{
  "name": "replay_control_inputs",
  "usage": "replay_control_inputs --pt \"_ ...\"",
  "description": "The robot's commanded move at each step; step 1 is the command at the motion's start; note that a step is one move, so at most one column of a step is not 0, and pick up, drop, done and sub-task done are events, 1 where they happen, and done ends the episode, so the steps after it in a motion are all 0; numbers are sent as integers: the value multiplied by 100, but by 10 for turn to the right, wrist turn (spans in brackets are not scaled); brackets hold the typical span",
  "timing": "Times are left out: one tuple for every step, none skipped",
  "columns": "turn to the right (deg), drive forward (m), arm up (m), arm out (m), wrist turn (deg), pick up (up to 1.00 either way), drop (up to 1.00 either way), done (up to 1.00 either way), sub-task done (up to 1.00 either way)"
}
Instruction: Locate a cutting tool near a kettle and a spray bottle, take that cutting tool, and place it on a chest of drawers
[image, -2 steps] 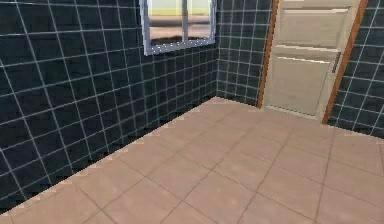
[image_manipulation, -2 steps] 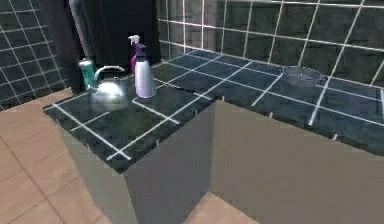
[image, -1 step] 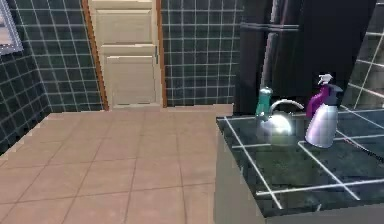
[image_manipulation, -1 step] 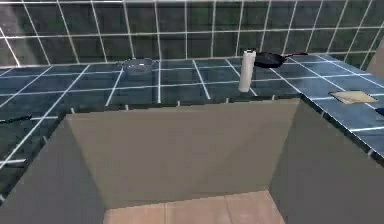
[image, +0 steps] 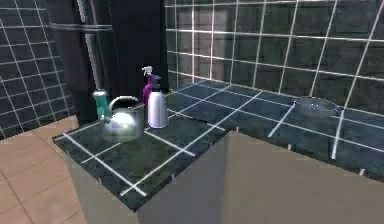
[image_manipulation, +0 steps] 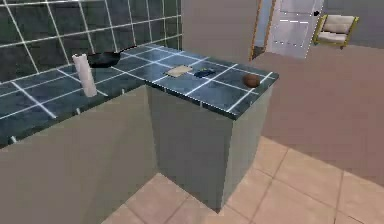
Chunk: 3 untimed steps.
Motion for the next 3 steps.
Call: replay_control_inputs --pt "360 0 0 0 0 0 0 0 0" --pt "0 60 0 0 0 0 0 0 0" --pt "-450 0 0 0 0 0 0 0 0"
